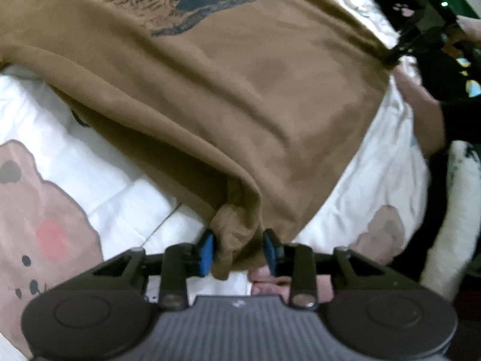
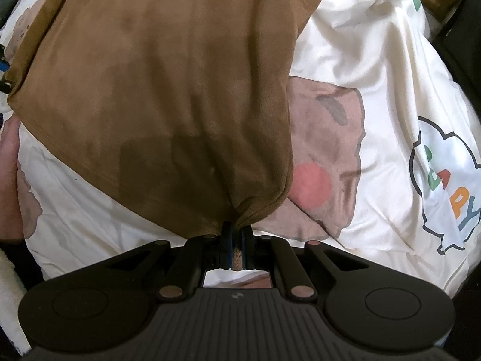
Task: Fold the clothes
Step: 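Close the left gripper on the hem while the right gripper keeps holding it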
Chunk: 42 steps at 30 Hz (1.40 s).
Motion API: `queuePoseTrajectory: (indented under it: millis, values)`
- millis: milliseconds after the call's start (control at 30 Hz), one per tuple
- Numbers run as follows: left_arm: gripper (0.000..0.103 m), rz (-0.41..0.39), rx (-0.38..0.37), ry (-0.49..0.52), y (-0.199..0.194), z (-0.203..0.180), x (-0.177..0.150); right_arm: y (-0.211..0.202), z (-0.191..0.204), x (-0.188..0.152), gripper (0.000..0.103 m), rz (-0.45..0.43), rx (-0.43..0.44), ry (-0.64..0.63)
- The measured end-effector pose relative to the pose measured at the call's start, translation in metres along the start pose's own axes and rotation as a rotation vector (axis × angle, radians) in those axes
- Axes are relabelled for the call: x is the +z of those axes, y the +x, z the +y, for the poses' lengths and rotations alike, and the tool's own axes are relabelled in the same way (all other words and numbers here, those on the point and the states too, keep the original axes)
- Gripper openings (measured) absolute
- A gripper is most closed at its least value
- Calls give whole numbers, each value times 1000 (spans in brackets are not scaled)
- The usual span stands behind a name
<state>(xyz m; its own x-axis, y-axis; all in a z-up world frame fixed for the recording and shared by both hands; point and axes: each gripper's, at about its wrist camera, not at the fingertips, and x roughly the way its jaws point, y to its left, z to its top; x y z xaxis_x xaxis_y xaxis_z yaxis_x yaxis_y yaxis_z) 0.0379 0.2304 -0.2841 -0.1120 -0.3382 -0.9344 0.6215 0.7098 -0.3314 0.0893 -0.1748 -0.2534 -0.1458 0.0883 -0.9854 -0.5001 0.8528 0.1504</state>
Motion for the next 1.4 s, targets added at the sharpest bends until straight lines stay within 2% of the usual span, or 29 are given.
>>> queuePoseTrajectory:
  millis: [100,233,367,533,767,1033,1167,1333,1400]
  values:
    - [45,-14,27,-32,-9,16,-2,-1,-1,2,5,5,-2,2]
    - [43,-13,73,-66,3,32,-2,-2,-1,5,5,12,-1,1]
    - [37,-5,71,-55,5,41,-7,-6,-1,10,5,17,-5,-2]
    - [37,8,79,-38,20,37,-5,-9,0,15,5,23,-11,-2]
    - [37,-12,101,-45,28,30,-1,-16,3,23,5,23,-15,-13]
    - [23,-42,96,-69,20,29,-5,-25,-3,28,6,10,0,23]
    - [16,-50,68,-93,17,31,-4,-35,-16,29,11,-7,20,80]
    - [12,-43,47,-154,16,40,-2,-32,-27,29,30,-10,26,146]
    - [8,-53,17,-216,10,45,-4,-29,-31,30,30,-10,41,179]
